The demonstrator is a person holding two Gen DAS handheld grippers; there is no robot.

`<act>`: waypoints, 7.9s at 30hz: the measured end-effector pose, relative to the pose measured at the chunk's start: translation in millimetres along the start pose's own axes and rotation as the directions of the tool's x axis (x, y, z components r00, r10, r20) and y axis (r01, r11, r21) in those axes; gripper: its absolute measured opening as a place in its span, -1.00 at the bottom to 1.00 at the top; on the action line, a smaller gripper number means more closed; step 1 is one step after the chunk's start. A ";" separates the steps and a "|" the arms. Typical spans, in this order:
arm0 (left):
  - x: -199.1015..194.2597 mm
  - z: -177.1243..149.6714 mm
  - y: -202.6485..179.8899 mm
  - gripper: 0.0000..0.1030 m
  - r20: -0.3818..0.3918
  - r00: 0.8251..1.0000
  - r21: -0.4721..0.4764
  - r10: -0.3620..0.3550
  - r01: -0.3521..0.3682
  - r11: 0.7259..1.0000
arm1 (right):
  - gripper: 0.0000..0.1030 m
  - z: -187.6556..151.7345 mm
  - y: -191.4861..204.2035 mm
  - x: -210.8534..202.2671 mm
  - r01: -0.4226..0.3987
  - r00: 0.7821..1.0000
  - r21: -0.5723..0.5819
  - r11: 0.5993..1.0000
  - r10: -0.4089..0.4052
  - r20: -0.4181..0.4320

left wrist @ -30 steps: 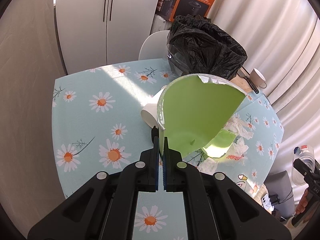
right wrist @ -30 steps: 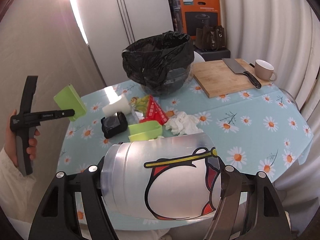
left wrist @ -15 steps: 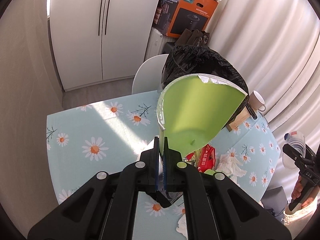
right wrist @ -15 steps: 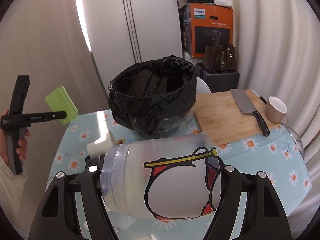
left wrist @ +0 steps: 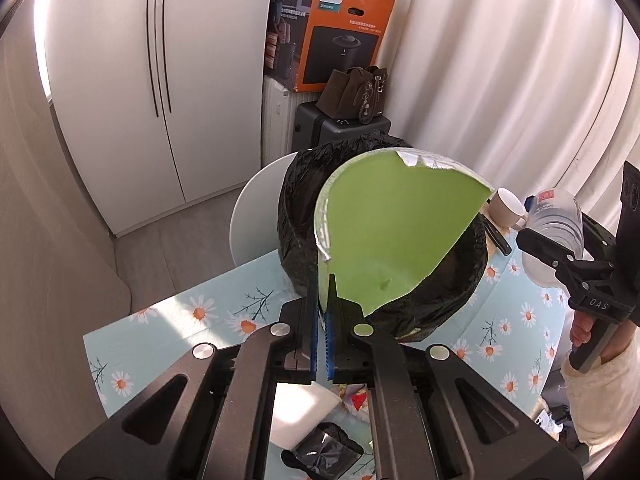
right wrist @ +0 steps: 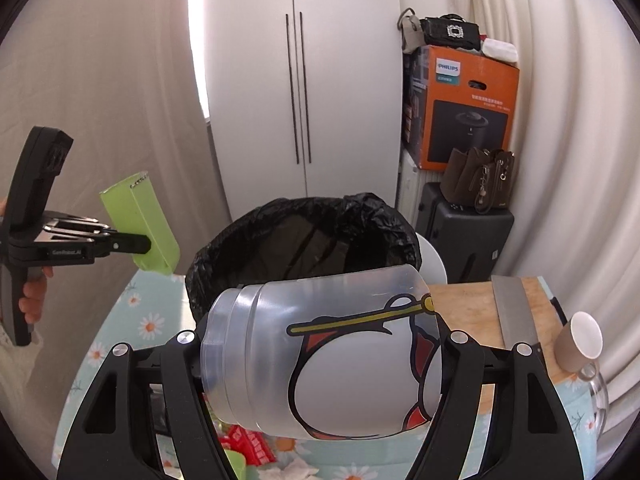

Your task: Collect trash

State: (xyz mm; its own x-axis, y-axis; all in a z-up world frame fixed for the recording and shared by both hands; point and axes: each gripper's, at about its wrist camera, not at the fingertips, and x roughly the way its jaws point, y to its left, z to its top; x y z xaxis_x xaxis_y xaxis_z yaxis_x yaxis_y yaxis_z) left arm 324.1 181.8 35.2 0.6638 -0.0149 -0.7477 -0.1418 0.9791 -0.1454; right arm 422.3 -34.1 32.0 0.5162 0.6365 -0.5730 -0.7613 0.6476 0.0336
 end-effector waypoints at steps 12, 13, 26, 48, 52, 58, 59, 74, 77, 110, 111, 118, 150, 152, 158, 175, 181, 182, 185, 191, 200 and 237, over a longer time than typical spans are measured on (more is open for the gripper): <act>30.5 19.8 -5.2 0.35 0.098 0.995 0.049 -0.037 0.033 0.998 | 0.73 5.9 -9.5 61.3 0.012 0.998 -0.007 1.000 -0.012 -0.068; 30.2 16.0 -3.2 0.39 0.096 0.994 0.038 -0.042 0.038 0.999 | 0.73 4.0 -10.3 59.8 0.011 0.998 0.000 1.000 -0.011 -0.068; -2.7 -21.0 -3.1 0.71 0.118 0.993 -0.017 -0.006 0.008 1.000 | 0.74 -7.1 0.8 2.1 0.080 0.995 0.005 0.997 -0.080 -0.060; -86.9 -97.6 -26.7 0.88 0.129 0.992 0.036 -0.005 0.000 0.999 | 0.77 -59.8 60.9 -113.6 0.150 0.988 0.050 0.987 -0.148 -0.050; -96.6 -111.9 -29.4 0.88 0.125 0.992 0.031 -0.006 0.002 1.000 | 0.77 -70.9 69.2 -127.3 0.158 0.986 0.054 0.986 -0.155 -0.059; -104.3 -134.6 -32.0 0.88 0.107 0.994 0.026 0.013 -0.016 1.000 | 0.77 -85.3 82.5 -143.2 0.164 0.984 0.037 0.986 -0.162 -0.071; -104.7 -138.4 -31.7 0.88 0.104 0.995 0.026 0.010 -0.012 1.000 | 0.77 -87.7 84.3 -144.6 0.168 0.984 0.034 0.985 -0.165 -0.073; -73.2 -184.5 -4.4 0.88 0.020 1.000 0.002 0.011 -0.011 1.000 | 0.77 -148.2 111.3 -127.9 0.149 0.973 -0.028 0.988 -0.152 -0.175; -63.5 -194.3 2.3 0.88 -0.011 1.000 -0.010 -0.017 0.017 1.000 | 0.77 -163.2 115.5 -120.2 0.114 0.973 -0.018 0.993 -0.116 -0.199; 73.1 -228.5 -4.9 0.88 -0.156 0.988 0.065 -0.006 0.016 0.998 | 0.77 -242.8 144.4 -10.1 -0.036 0.906 0.007 0.999 0.035 -0.422; 75.0 -228.9 -3.8 0.88 -0.149 0.989 0.059 0.004 0.005 0.998 | 0.77 -243.0 144.0 -8.1 -0.038 0.904 0.008 0.999 0.038 -0.427; 86.4 -229.7 -0.4 0.75 -0.178 0.984 0.025 -0.010 0.015 1.000 | 0.50 -246.3 135.8 -2.7 -0.010 0.907 0.024 1.000 0.019 -0.421; -31.3 -245.4 -16.7 0.53 -0.193 0.981 0.110 0.023 -0.002 0.994 | 0.24 -230.7 141.8 -92.1 0.095 0.940 -0.011 0.995 -0.094 -0.328; -42.2 -244.4 -21.3 0.53 -0.176 0.984 0.136 0.013 0.011 0.991 | 0.24 -228.2 142.0 -96.7 0.109 0.941 -0.011 0.994 -0.107 -0.321; -61.5 -235.7 -37.8 0.53 -0.149 0.989 0.193 -0.002 0.031 0.981 | 0.24 -215.2 139.6 -106.1 0.126 0.946 -0.019 0.992 -0.126 -0.300; -37.1 -168.8 -60.8 0.53 -0.106 0.988 0.240 -0.112 0.134 0.961 | 0.24 -164.4 94.6 -92.6 0.160 0.945 -0.063 0.985 -0.171 -0.278; -32.3 -139.1 -60.1 0.53 -0.064 0.989 0.233 -0.136 0.147 0.961 | 0.24 -143.3 70.4 -74.0 0.161 0.948 -0.070 0.985 -0.174 -0.268; -32.6 -134.0 -59.9 0.53 -0.053 0.988 0.235 -0.142 0.151 0.960 | 0.24 -139.0 65.8 -71.3 0.161 0.948 -0.071 0.984 -0.174 -0.265; -31.1 -119.9 -58.6 0.53 -0.032 0.987 0.240 -0.156 0.159 0.958 | 0.24 -124.4 52.8 -63.8 0.162 0.951 -0.069 0.984 -0.174 -0.254; -21.3 -91.2 -55.6 0.53 -0.008 0.983 0.249 -0.185 0.181 0.951 | 0.25 -86.5 26.2 -55.1 0.122 0.971 -0.029 0.992 -0.125 -0.204; -10.9 -47.5 -56.8 0.53 0.028 0.969 0.305 -0.244 0.225 0.926 | 0.28 -31.0 -7.3 -40.1 0.059 0.993 0.025 0.998 -0.056 -0.105; 2.1 -20.4 -26.5 0.88 0.108 0.984 0.244 -0.141 0.112 0.963 | 0.73 -2.8 -19.7 -45.8 0.134 0.990 0.005 0.991 -0.133 -0.041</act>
State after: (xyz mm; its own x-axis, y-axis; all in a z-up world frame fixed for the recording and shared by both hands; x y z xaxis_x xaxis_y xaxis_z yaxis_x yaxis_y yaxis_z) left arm 314.2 151.7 24.3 0.7525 -0.1311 -0.6454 0.1163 0.9910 -0.0657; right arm 412.6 -77.1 55.3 0.5966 0.5270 -0.6053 -0.6834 0.7290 -0.0388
